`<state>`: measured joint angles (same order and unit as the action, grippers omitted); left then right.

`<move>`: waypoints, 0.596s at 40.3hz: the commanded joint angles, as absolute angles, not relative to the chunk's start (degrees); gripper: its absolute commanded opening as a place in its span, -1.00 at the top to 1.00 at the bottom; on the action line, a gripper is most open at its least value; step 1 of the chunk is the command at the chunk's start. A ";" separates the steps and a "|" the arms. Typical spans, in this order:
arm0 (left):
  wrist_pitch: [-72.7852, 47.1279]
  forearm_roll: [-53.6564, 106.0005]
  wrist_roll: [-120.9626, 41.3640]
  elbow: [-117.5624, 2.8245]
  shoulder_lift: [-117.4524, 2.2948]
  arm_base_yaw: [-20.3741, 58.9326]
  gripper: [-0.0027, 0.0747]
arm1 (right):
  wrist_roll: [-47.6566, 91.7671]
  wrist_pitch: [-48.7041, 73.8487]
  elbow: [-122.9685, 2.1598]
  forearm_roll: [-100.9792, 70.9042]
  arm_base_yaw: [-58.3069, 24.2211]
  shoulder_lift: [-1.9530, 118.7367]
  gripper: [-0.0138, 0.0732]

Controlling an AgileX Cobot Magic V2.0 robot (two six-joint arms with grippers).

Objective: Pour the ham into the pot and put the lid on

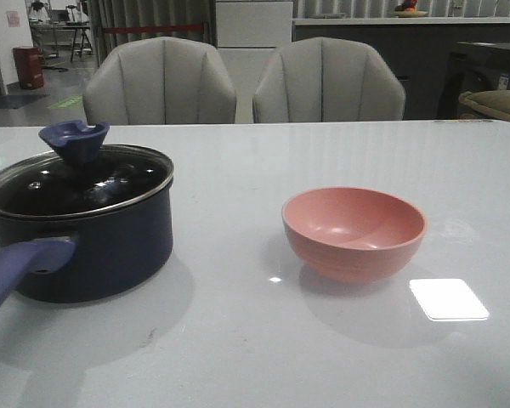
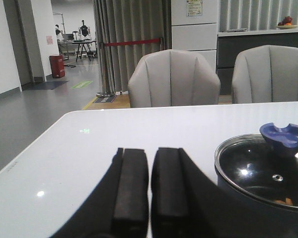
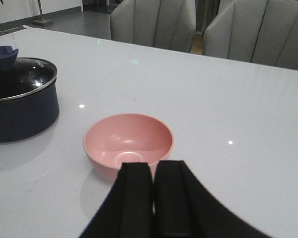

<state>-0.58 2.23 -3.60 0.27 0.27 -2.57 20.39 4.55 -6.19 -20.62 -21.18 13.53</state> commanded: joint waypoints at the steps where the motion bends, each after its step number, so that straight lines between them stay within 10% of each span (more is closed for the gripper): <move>1: 4.09 2.79 -3.77 1.46 1.45 -2.42 0.64 | 21.22 -1.30 -7.04 -17.25 -18.72 12.76 0.31; 24: 4.09 2.79 -3.77 1.46 1.45 -2.42 0.64 | -2.33 -2.98 1.27 6.54 -8.38 -0.42 0.31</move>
